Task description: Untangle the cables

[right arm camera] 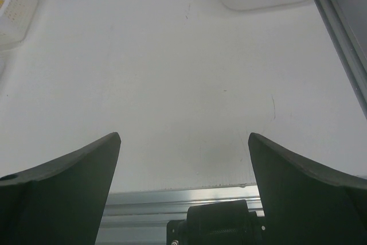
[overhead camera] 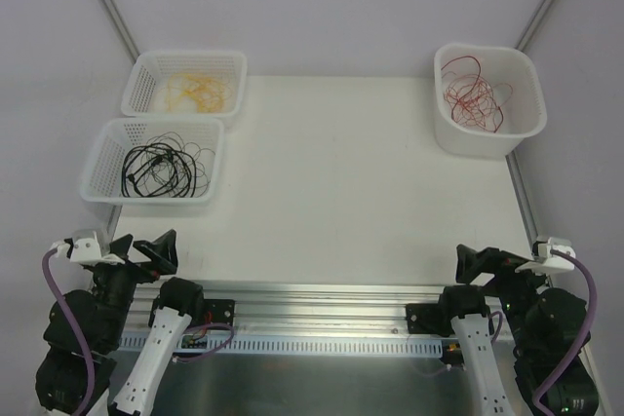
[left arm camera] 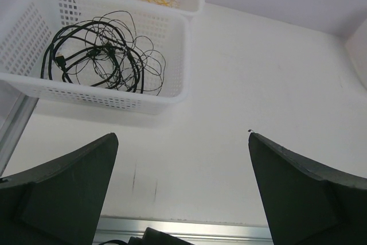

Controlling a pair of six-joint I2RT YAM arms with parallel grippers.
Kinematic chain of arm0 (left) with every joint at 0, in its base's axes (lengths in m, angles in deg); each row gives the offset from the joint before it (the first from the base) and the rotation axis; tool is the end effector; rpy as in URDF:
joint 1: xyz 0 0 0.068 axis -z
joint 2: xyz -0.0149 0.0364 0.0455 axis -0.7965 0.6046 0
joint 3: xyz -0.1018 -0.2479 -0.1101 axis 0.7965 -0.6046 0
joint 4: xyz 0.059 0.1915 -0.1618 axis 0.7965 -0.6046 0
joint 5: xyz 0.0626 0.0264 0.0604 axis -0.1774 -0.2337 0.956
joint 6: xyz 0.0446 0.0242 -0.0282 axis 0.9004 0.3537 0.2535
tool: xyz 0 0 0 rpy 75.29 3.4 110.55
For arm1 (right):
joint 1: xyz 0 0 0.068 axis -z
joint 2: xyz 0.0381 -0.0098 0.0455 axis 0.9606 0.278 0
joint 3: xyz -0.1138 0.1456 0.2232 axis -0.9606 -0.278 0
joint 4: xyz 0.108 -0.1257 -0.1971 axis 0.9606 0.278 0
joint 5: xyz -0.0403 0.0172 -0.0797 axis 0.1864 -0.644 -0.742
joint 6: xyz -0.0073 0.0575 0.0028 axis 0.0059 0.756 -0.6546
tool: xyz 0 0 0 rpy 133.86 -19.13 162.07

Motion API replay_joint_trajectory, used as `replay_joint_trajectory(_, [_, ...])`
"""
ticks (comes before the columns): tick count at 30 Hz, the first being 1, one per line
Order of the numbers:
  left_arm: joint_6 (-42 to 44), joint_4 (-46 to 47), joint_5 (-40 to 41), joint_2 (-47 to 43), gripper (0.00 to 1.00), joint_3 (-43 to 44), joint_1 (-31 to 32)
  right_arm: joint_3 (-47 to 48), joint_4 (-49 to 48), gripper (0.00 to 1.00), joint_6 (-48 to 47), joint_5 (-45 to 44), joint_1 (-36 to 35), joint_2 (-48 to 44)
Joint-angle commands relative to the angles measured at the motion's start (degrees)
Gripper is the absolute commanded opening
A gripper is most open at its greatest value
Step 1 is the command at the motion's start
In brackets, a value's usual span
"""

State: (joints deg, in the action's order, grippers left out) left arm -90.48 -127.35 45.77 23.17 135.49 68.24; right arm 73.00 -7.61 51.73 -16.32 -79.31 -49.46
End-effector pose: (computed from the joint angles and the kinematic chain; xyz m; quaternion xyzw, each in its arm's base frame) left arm -0.0638 0.0292 0.3537 -0.0813 0.6901 -0.0827 0.7143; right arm -0.0607 -0.0087 0.3456 -0.0239 0.7533 -0.0030 0.6573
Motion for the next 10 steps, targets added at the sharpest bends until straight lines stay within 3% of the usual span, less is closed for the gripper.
replay_joint_trajectory(1, [-1.9, 1.7, 1.3, -6.0, 0.99, -0.9, 0.5, 0.3, -0.9, 1.0, 0.4, -0.1, -0.3, -1.0])
replay_joint_trajectory(10, [-3.8, 3.5, 6.1, -7.7, 0.99, -3.0, 0.5, -0.1, -1.3, 1.0, 0.7, -0.5, -0.3, -1.4])
